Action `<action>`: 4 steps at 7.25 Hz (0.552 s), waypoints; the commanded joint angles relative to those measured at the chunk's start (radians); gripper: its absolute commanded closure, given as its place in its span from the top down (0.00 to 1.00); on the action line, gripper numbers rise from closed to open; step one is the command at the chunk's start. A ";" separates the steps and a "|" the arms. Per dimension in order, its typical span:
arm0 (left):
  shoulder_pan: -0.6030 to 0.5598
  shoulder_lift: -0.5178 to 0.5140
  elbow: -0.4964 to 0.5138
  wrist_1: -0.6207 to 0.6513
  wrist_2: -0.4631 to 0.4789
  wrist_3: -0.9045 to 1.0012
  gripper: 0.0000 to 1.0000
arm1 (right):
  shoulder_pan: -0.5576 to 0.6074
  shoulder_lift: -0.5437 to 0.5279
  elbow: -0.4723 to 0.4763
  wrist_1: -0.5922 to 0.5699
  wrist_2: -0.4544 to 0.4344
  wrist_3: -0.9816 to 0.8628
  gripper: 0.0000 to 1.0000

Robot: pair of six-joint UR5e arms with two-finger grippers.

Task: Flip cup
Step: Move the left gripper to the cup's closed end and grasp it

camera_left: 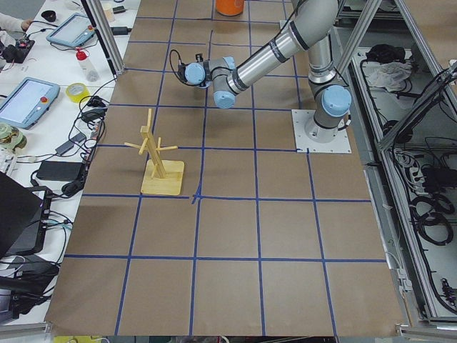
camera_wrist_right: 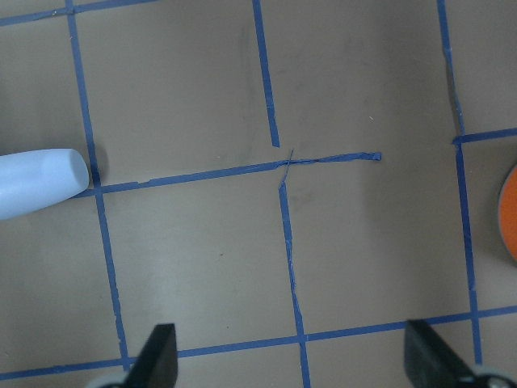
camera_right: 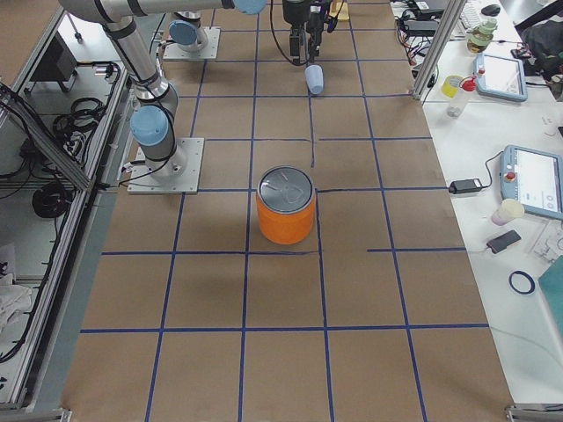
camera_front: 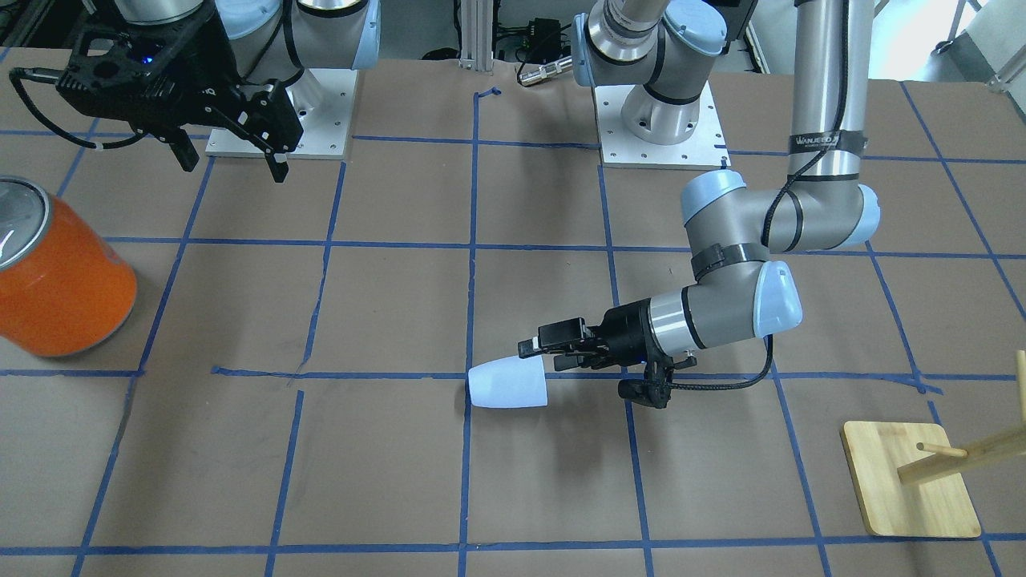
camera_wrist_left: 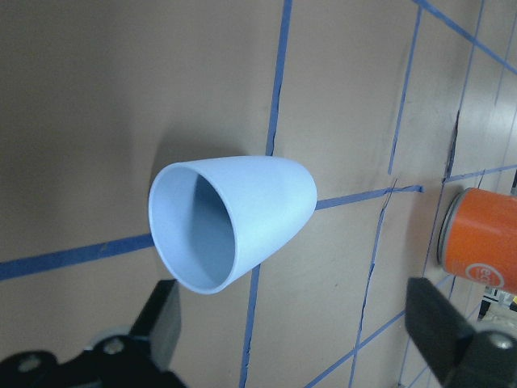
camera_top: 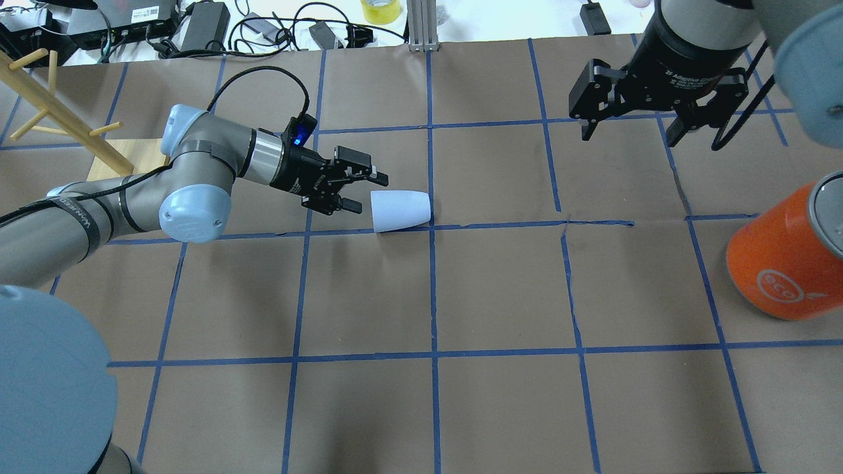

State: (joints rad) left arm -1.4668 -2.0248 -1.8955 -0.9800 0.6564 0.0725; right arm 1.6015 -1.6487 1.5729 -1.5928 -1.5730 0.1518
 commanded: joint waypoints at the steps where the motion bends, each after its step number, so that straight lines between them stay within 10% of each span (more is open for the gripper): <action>1: -0.006 -0.052 -0.001 0.036 -0.027 0.000 1.00 | 0.012 0.001 -0.001 -0.001 0.001 -0.024 1.00; 2: -0.023 -0.067 0.006 0.047 -0.031 -0.005 0.96 | 0.014 0.003 -0.001 -0.001 0.001 -0.024 1.00; 3: -0.029 -0.080 0.004 0.120 -0.032 -0.010 0.60 | 0.012 0.003 -0.001 -0.001 0.001 -0.024 1.00; 4: -0.030 -0.092 0.009 0.162 -0.069 -0.064 0.57 | 0.012 0.003 -0.001 -0.001 0.001 -0.024 1.00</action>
State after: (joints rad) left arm -1.4919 -2.1006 -1.8904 -0.8757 0.6161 0.0508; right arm 1.6137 -1.6463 1.5724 -1.5938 -1.5723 0.1277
